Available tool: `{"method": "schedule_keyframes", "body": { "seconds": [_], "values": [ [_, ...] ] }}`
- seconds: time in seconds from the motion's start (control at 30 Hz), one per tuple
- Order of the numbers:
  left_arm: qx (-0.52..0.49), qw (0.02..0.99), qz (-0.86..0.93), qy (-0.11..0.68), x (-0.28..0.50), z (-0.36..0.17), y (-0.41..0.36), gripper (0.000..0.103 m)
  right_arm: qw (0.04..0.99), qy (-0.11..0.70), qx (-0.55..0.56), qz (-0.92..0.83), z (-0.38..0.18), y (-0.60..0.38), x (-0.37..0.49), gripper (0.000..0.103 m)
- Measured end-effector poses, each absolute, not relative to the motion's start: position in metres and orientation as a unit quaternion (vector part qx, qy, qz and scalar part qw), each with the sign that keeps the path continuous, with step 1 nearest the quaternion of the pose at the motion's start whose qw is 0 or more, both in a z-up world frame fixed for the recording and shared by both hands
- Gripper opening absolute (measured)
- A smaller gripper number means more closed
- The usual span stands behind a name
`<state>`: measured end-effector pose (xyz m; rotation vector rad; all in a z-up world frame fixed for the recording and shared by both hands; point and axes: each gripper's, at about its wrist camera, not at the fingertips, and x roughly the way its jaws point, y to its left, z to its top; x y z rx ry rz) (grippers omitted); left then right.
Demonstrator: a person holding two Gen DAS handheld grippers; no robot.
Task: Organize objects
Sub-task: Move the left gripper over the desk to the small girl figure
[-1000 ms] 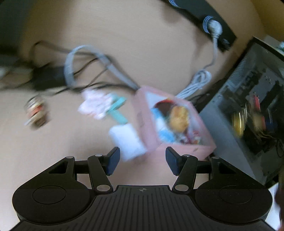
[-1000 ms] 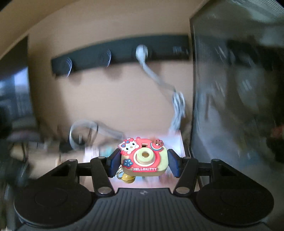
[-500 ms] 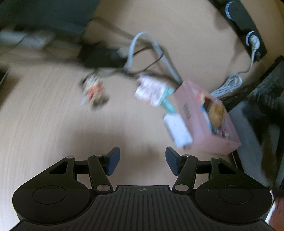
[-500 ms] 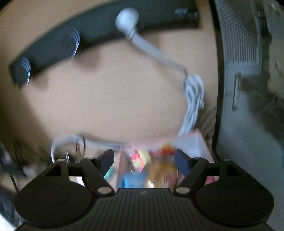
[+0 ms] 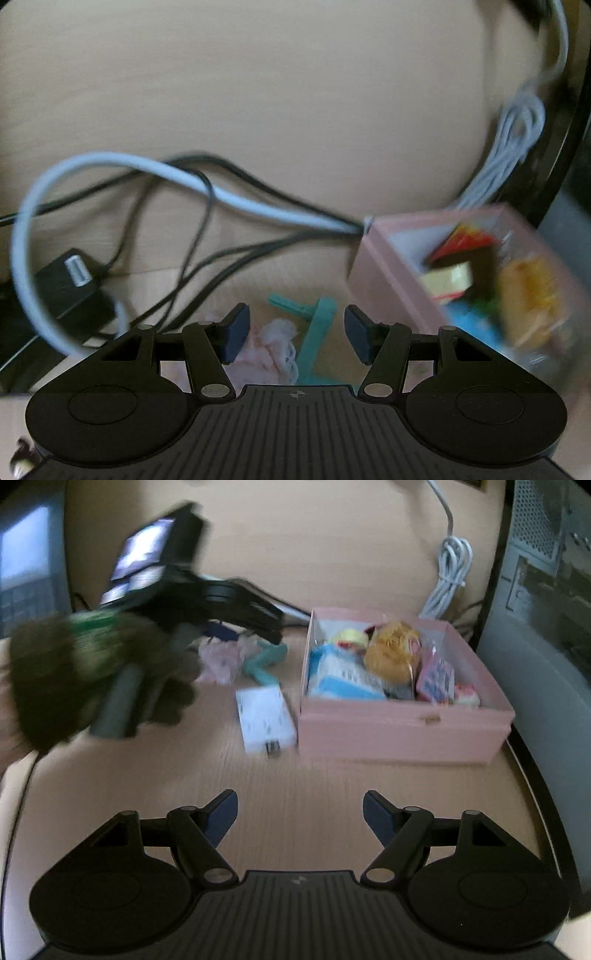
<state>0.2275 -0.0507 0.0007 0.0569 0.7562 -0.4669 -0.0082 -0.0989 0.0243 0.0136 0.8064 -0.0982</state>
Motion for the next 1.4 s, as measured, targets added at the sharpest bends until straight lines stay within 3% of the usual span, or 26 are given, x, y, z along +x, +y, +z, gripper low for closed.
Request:
{"method": "schedule_keyframes", "body": {
  "seconds": [0.1, 0.17, 0.37, 0.43, 0.6, 0.73, 0.97, 1.33, 1.4],
  "values": [
    [0.054, 0.901, -0.229, 0.365, 0.219, -0.007, -0.051, 0.05, 0.916, 0.396, 0.011, -0.059, 0.019, -0.102, -0.017, 0.075],
    [0.054, 0.894, -0.244, 0.372, 0.208, -0.004, -0.043, 0.034, 0.916, 0.395, 0.017, -0.063, 0.017, -0.107, -0.02, 0.075],
    [0.007, 0.869, -0.261, 0.421, 0.165, 0.005, 0.016, 0.034, 0.923, 0.382, -0.012, -0.039, 0.016, -0.1, 0.004, 0.069],
    [-0.024, 0.866, -0.252, 0.43, 0.152, 0.011, 0.042, 0.034, 0.927, 0.371, -0.051, -0.024, 0.015, -0.086, 0.016, 0.058],
    [-0.104, 0.88, -0.236, 0.399, 0.113, 0.035, 0.102, 0.034, 0.931, 0.34, -0.135, -0.008, 0.007, -0.05, 0.047, 0.057],
    [-0.107, 0.893, -0.22, 0.378, 0.089, 0.046, 0.127, 0.034, 0.93, 0.33, -0.161, -0.026, -0.007, -0.041, 0.077, 0.057],
    [-0.14, 0.893, -0.168, 0.393, 0.066, 0.038, 0.151, 0.034, 0.929, 0.341, -0.141, -0.016, -0.015, -0.037, 0.095, 0.036],
    [-0.158, 0.886, -0.147, 0.411, 0.03, 0.036, 0.123, 0.034, 0.918, 0.368, -0.126, 0.074, -0.007, -0.05, -0.006, 0.036],
    [-0.153, 0.887, -0.142, 0.412, 0.022, 0.038, 0.112, 0.034, 0.925, 0.353, -0.128, 0.061, -0.001, -0.059, -0.011, 0.042]
  ]
}}
